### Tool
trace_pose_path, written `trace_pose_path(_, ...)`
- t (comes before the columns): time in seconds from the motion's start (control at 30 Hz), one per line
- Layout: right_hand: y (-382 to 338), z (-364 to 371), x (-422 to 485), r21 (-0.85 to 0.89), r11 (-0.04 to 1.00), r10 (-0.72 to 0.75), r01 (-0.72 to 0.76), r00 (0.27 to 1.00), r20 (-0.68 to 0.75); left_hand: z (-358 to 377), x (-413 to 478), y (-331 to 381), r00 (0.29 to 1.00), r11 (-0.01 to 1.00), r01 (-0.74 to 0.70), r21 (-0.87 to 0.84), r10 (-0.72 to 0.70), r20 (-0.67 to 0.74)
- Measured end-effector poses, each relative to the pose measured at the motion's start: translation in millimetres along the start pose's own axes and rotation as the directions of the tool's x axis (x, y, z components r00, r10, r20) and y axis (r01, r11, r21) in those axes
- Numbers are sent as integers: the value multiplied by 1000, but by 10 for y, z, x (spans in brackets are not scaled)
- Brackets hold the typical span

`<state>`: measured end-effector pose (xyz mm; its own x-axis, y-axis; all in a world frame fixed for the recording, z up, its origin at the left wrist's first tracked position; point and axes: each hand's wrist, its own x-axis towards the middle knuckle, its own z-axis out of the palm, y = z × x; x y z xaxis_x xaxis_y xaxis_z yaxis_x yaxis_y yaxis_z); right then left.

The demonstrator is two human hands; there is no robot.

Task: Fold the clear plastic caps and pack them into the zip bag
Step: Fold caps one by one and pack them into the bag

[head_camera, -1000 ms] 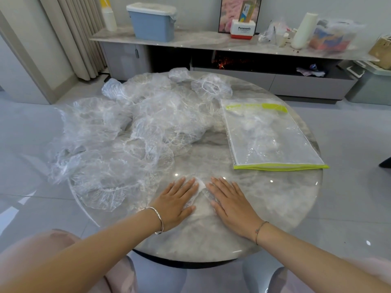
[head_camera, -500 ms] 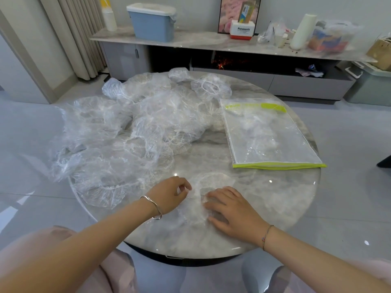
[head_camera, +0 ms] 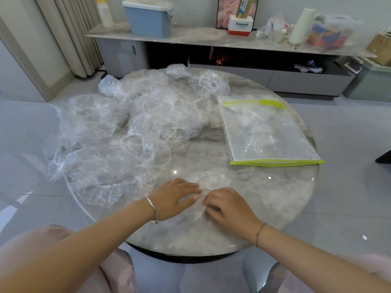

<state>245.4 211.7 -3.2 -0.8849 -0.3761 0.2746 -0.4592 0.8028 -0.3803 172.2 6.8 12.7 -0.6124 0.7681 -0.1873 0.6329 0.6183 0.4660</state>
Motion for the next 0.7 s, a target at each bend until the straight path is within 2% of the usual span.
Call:
trace_pose_path(0.03, -7, -44, 7, 142, 981, 137, -133, 990, -18, -48, -4, 20, 1000, 996, 27, -85, -28, -9)
trace_pose_path(0.1, -10, -106, 26, 426, 830, 404, -360, 915, -15, -131, -16, 46, 995, 971, 73, -226, -85, -47)
trace_pose_path(0.13, 6, -122, 36, 500, 753, 500, -429, 866, -10, -161, -13, 54, 991, 951, 91, -294, -116, -66)
trace_pose_path(0.2, 70, -124, 54, 536, 673, 598, -510, 802, 11, -191, 4, 48, 985, 918, 115, -380, -156, -79)
trace_pose_path(0.33, 155, -122, 66, 548, 578, 679, -604, 729, 88, -80, 68, -29, 961, 938, 202, -282, -244, -126)
trace_pose_path(0.43, 190, -105, 83, 515, 595, 703, -617, 710, 38, -3, 121, -28, 931, 904, 219, -368, -306, -197)
trace_pose_path(0.5, 176, -105, 95, 482, 648, 707, -589, 701, -93, 19, 152, -21, 910, 874, 245, -419, -356, -211)
trace_pose_path(0.53, 153, -114, 97, 430, 712, 670, -555, 720, -180, 22, 165, -28, 899, 859, 261, -440, -382, -212)
trace_pose_path(0.6, 102, -143, 100, 251, 867, 489, -431, 834, -256, 21, 188, -25, 878, 843, 291, -452, -423, -223)
trace_pose_path(0.63, 79, -151, 106, 152, 922, 384, -357, 896, -224, 24, 190, -11, 873, 843, 300, -446, -431, -228)
trace_pose_path(0.7, 40, -121, 104, 13, 971, 240, -239, 970, -51, 27, 180, 37, 869, 868, 287, -405, -413, -271)
